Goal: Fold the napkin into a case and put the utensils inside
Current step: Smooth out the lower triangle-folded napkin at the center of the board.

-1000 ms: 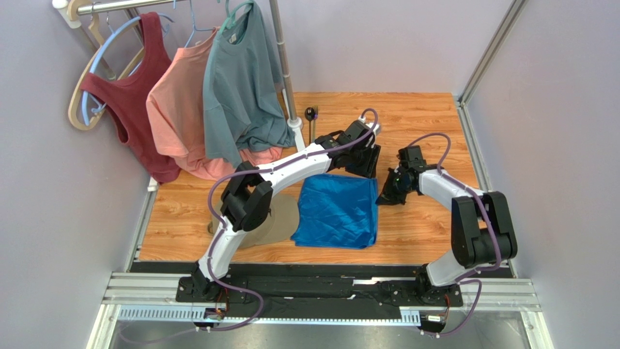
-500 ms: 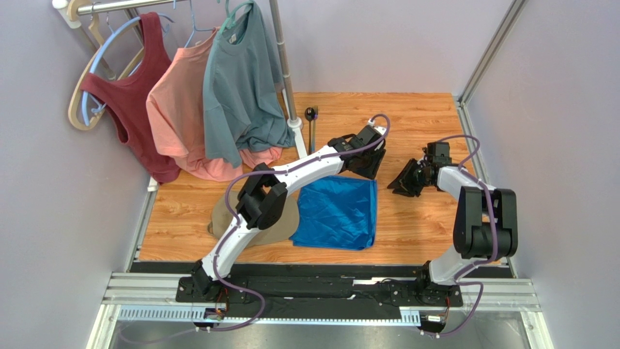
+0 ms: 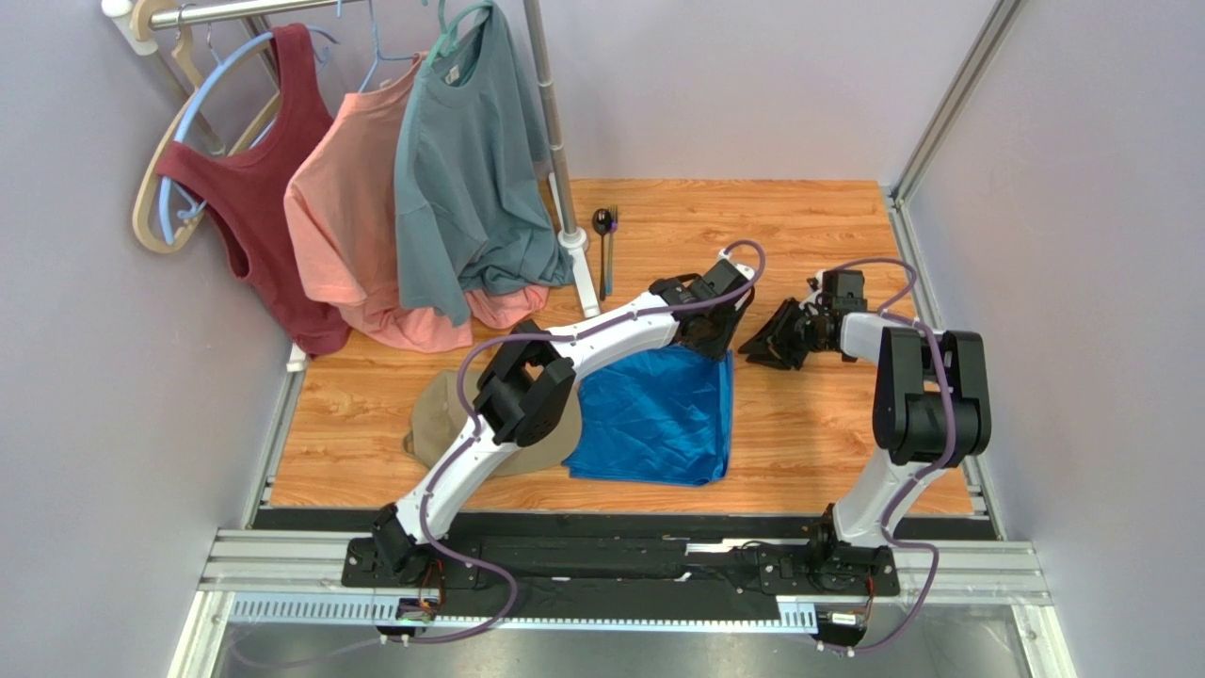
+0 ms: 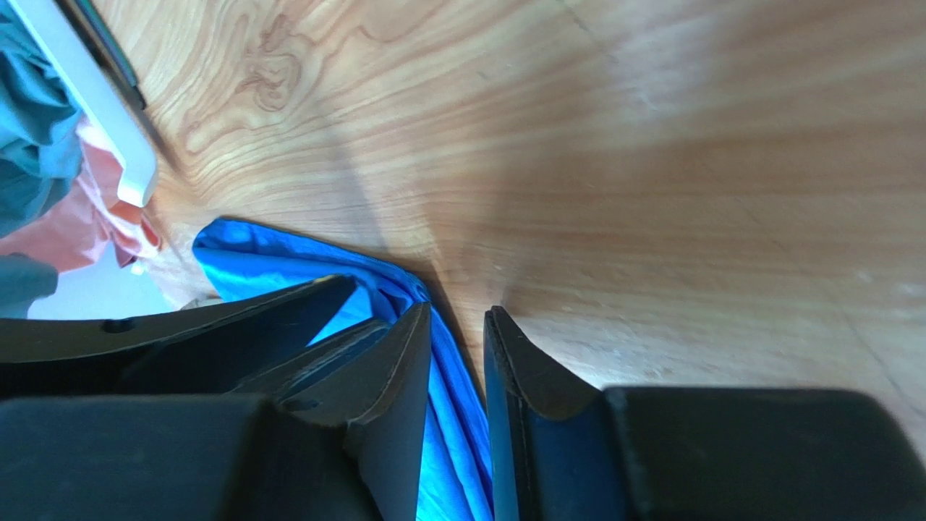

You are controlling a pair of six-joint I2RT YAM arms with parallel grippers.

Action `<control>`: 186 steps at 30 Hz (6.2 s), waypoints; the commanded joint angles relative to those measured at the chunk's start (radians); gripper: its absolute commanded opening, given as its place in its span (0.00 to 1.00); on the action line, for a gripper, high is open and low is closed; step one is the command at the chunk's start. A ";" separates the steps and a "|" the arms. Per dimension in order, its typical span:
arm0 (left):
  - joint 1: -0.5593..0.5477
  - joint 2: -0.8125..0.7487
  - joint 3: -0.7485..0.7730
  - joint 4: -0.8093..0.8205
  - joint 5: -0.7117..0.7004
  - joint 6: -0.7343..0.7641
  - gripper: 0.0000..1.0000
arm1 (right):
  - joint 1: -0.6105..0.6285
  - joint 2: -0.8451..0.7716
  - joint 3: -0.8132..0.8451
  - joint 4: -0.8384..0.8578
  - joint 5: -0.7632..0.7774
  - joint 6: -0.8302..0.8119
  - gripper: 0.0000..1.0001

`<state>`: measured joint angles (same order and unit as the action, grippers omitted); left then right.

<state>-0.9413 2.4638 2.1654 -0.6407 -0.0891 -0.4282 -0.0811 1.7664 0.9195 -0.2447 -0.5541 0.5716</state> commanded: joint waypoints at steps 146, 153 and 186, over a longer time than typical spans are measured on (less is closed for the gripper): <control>-0.177 -0.408 -0.637 0.302 0.436 -0.274 0.00 | 0.155 -0.742 -0.416 -0.484 0.329 0.097 0.00; -0.191 -0.336 -0.639 0.386 0.503 -0.304 0.00 | 0.156 -0.740 -0.419 -0.472 0.324 0.097 0.00; 0.247 -0.971 -1.021 0.306 0.480 -0.188 0.30 | 0.386 -0.389 -0.148 -0.364 0.111 -0.036 0.06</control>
<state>-0.8165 1.5177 1.2556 -0.3046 0.3756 -0.6289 0.2733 1.2766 0.7620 -0.6640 -0.3912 0.5373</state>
